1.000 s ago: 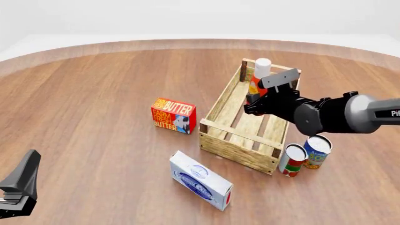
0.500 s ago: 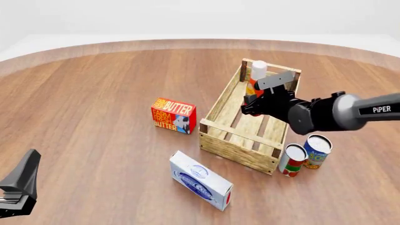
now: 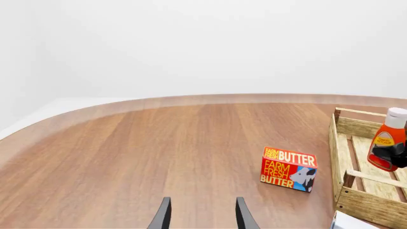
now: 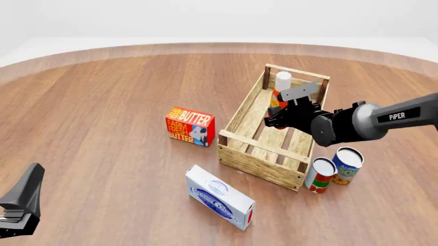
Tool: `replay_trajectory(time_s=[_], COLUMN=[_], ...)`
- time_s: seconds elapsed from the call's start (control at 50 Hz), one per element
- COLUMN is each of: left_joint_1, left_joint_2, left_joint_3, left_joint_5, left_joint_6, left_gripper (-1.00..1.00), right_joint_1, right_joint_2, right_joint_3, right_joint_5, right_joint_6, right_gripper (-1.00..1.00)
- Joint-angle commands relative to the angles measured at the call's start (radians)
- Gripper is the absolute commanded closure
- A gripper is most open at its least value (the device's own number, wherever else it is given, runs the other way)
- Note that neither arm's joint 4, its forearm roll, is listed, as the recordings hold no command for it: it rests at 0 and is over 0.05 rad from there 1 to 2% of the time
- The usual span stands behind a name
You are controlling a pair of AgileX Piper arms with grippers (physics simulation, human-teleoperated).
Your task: Pick up the ketchup, and put it in the wooden tray.
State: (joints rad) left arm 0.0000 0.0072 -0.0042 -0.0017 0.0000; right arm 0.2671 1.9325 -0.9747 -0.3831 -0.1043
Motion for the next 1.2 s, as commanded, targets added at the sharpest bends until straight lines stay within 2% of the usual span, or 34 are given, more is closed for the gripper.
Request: replay_trajectory(time_s=[0.02, 0.46, 1.2], left_joint_1=[0.0, 0.0, 0.0], left_joint_2=[0.0, 0.0, 0.0], left_joint_3=[0.0, 0.0, 0.0], left_joint_5=[0.0, 0.0, 0.0], left_joint_6=[0.0, 0.0, 0.0], left_gripper=[-1.0, -1.0, -1.0], right_joint_1=[-0.014, -0.003, -0.029], right_joint_2=[0.045, 0.087, 0.124], right_joint_3=[-0.027, -0.074, -0.059], right_joint_5=[-0.01, 0.002, -0.025], right_joint_6=[0.01, 0.001, 0.009], right_gripper=[1.0, 1.0, 1.0])
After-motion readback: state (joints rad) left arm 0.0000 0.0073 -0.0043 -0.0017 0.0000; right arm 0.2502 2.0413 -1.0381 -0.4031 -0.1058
